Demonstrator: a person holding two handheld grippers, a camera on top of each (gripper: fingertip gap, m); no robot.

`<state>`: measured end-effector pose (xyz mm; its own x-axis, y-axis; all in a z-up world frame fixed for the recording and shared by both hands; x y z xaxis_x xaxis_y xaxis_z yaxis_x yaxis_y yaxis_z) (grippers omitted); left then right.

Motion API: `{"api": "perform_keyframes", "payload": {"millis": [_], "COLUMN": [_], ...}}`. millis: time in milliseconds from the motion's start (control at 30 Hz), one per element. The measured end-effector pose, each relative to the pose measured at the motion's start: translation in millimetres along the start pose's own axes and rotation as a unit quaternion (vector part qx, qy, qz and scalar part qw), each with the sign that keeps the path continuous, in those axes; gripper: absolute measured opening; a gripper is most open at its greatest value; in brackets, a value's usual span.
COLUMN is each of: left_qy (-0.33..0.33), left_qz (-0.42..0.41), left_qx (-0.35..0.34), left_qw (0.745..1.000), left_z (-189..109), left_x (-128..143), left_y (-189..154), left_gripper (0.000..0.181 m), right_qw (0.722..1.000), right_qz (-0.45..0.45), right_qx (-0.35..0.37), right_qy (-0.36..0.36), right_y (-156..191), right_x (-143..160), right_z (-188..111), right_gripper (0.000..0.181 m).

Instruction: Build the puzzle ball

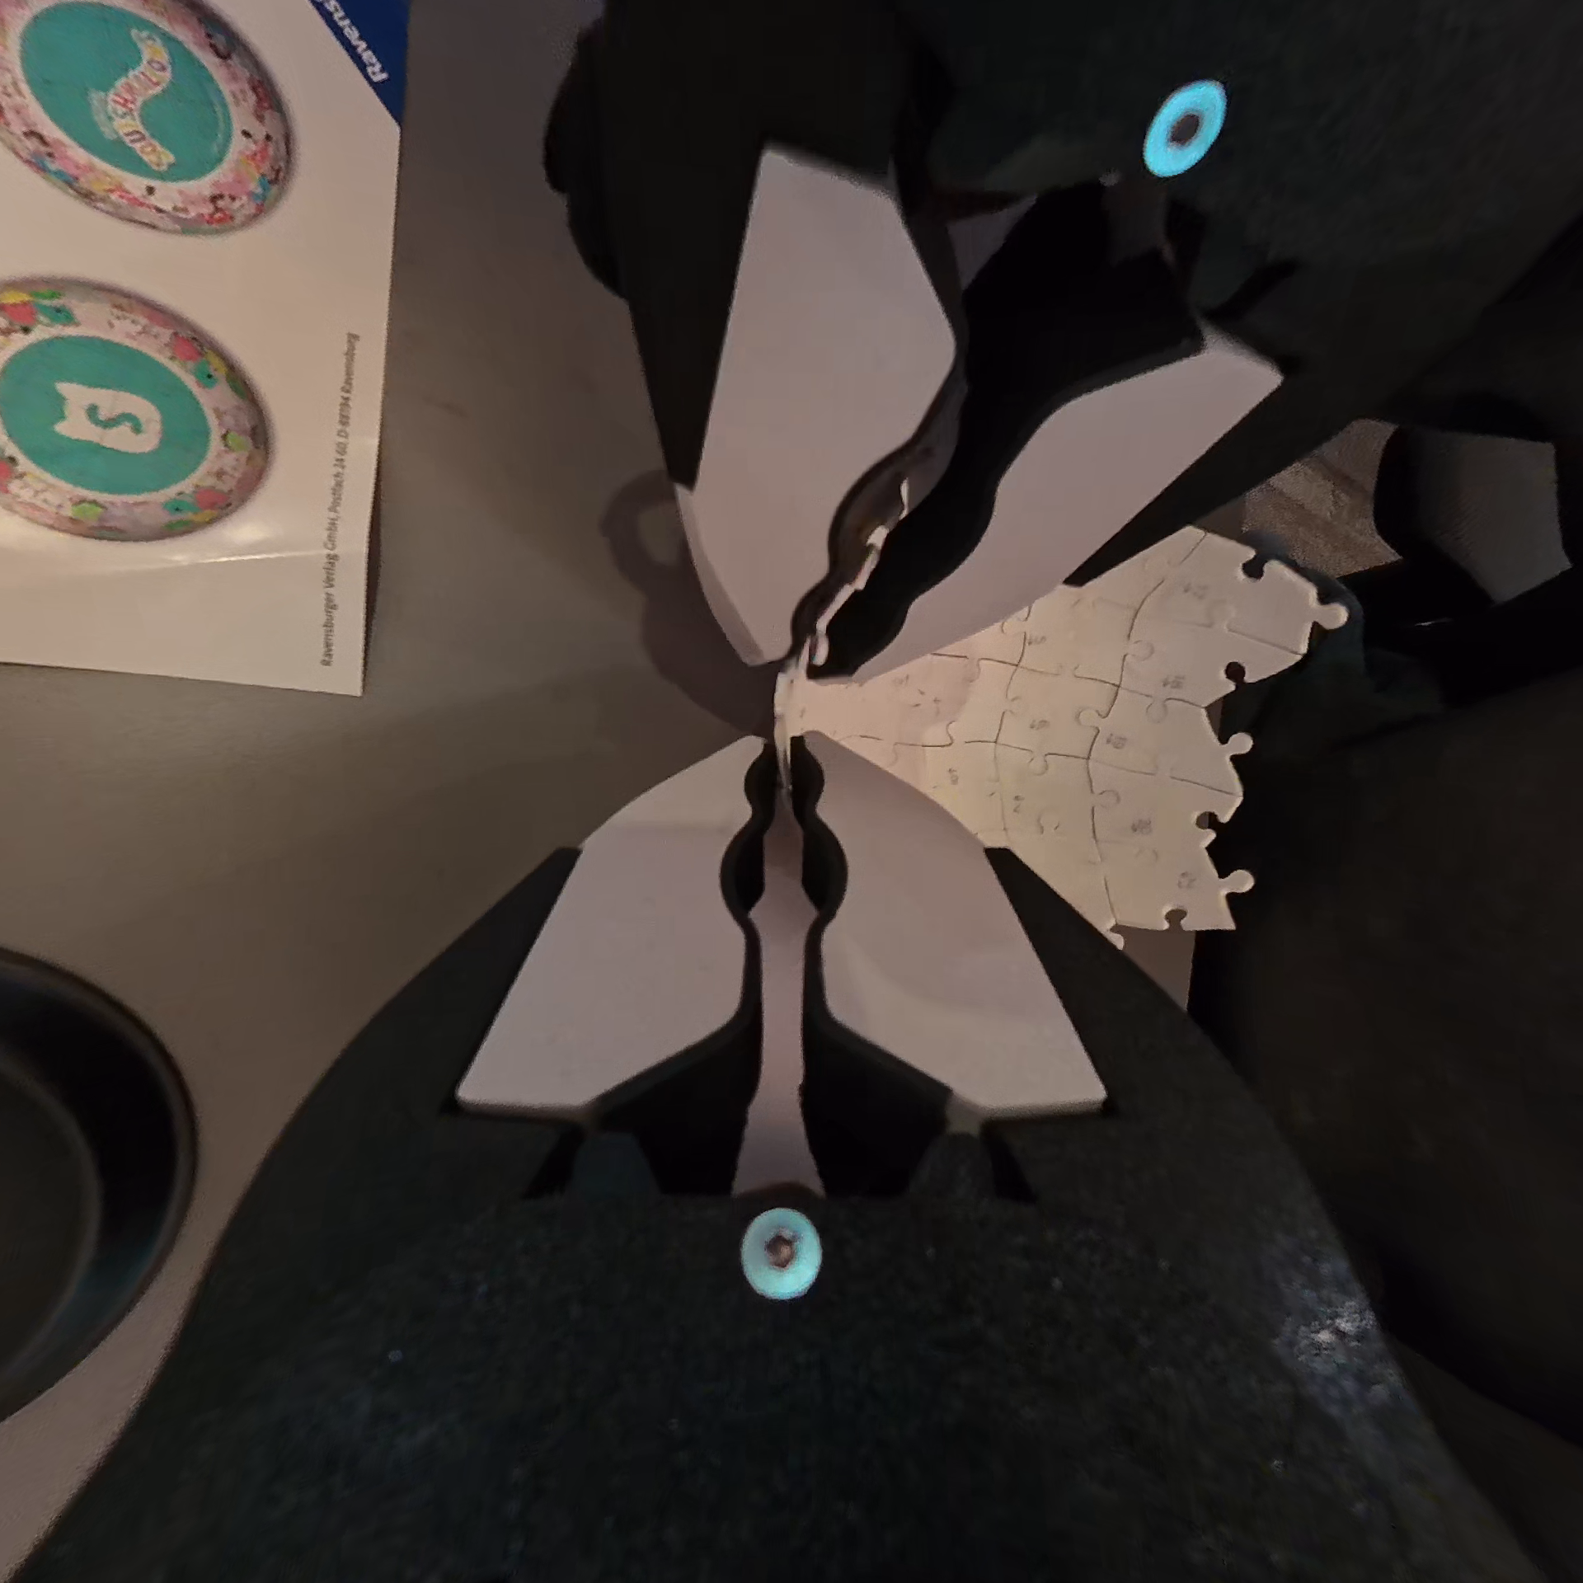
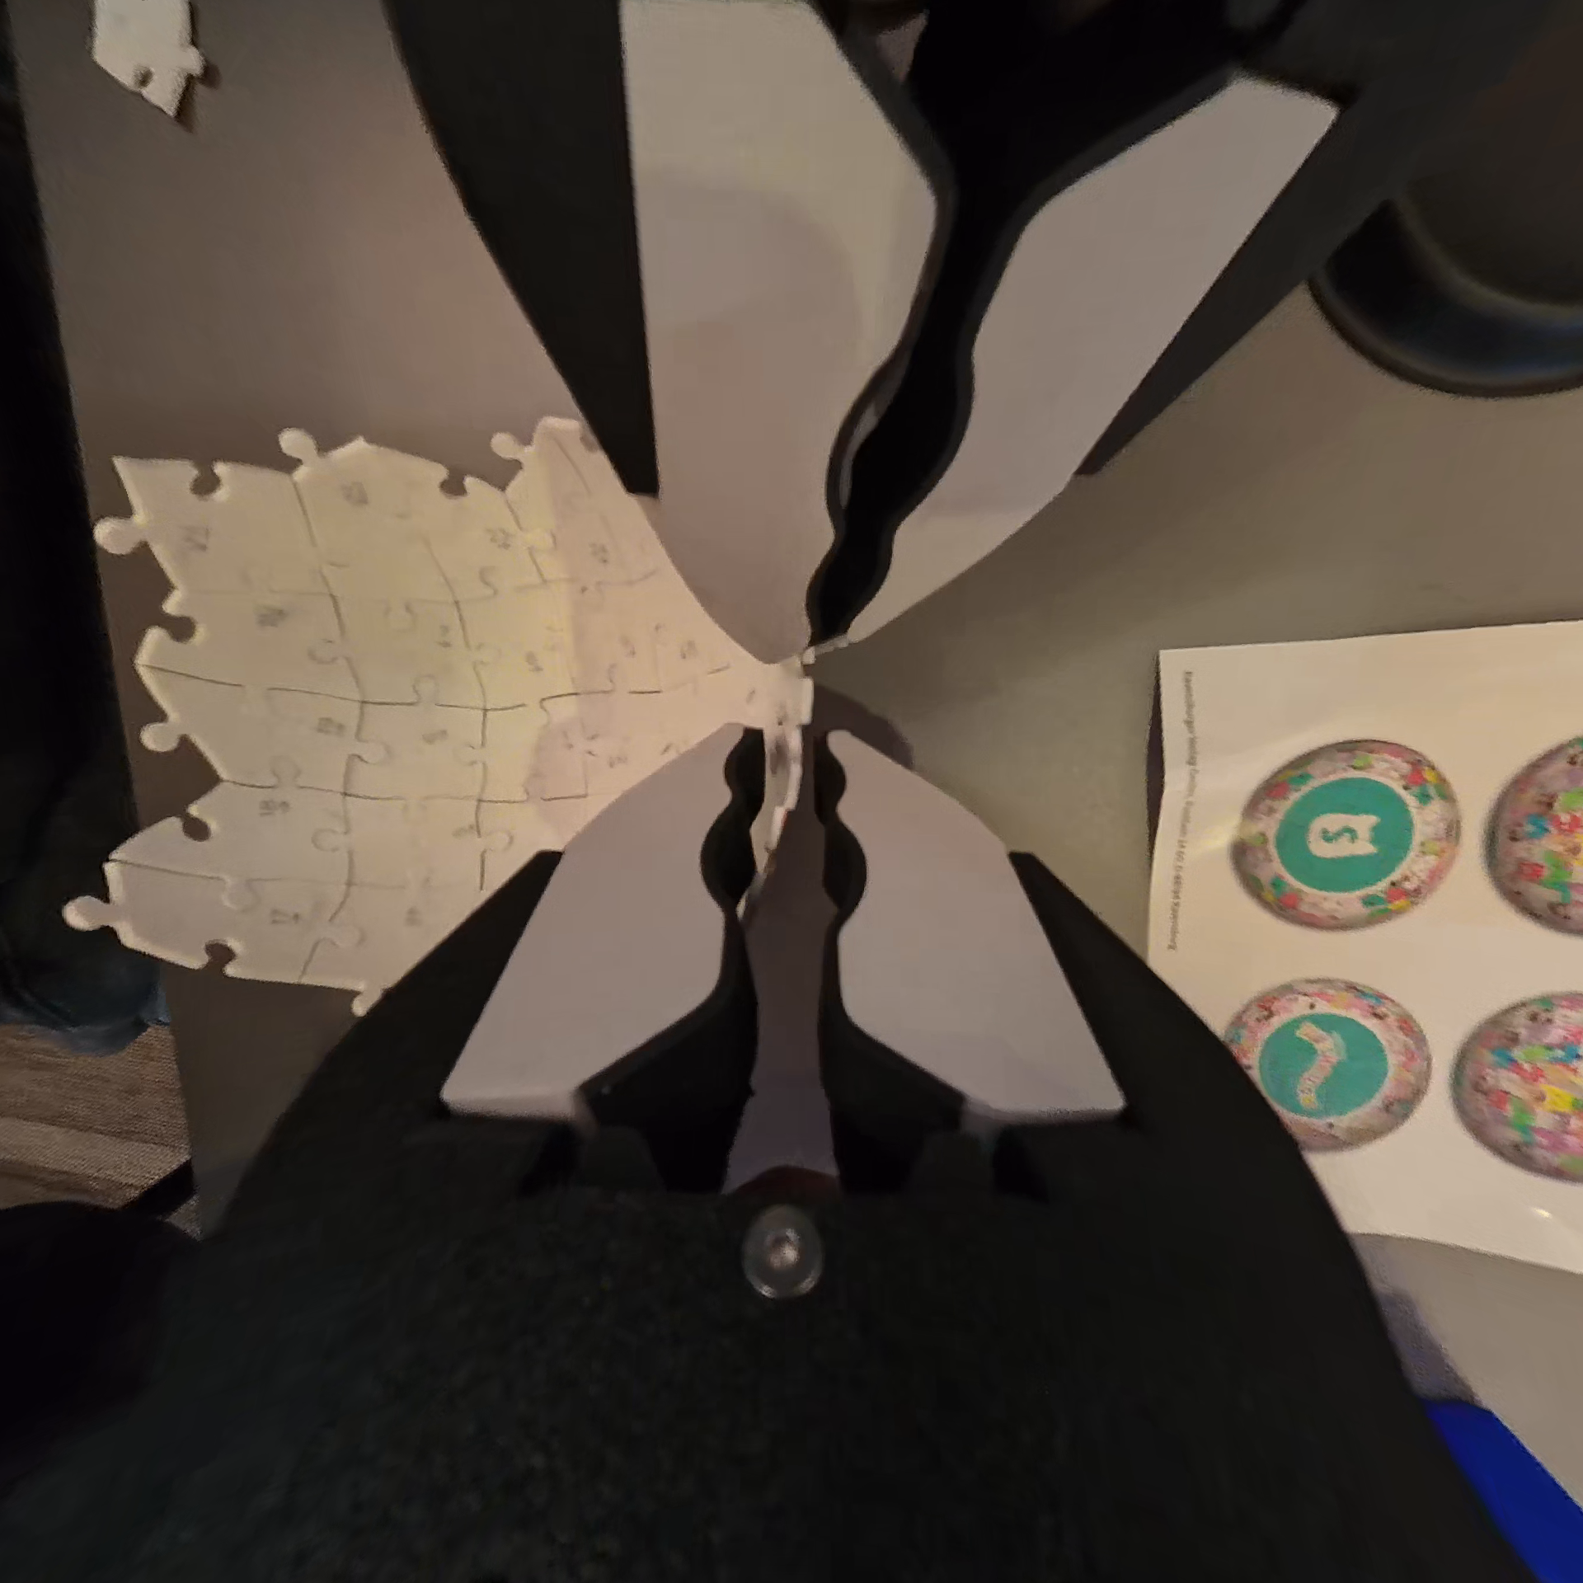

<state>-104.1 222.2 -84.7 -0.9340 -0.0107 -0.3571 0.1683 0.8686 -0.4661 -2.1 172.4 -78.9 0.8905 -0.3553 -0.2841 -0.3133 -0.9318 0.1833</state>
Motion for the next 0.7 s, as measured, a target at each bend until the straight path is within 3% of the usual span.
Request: {"api": "perform_keyframes", "payload": {"millis": [233,433,700], "left_qy": [-0.003,-0.003,-0.007], "left_qz": [0.001,0.002,0.005], "left_qx": [0.001,0.003,-0.001], "left_qw": [1.000,1.000,1.000], "left_z": [0,1,0], "left_x": [3,3,2], "left_y": [1,2,1], "left_gripper": [0.002,0.002,0.002], "right_qw": [1.000,0.999,0.997], "right_qz": [-0.002,-0.018,-0.010], "right_qx": [-0.007,0.046,0.078], "right_qy": [-0.007,0.002,0.005], "right_y": [0,5,10], "right_x": [-1,-1,7], "right_z": [0,-9,-28], "right_gripper": [0.006,0.023,0.014]}}
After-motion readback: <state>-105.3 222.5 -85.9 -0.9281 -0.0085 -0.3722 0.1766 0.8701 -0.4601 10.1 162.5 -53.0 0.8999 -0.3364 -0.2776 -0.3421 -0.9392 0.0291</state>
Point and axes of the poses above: each gripper's, where its closed fingertips meet, z out along the fingers, x out of its underside, y = z × x across the jaws, the point moved 10 cm from there along -z, back along the fingers, and after that the axes turned 7 degrees about y, right-handed, at the moved point
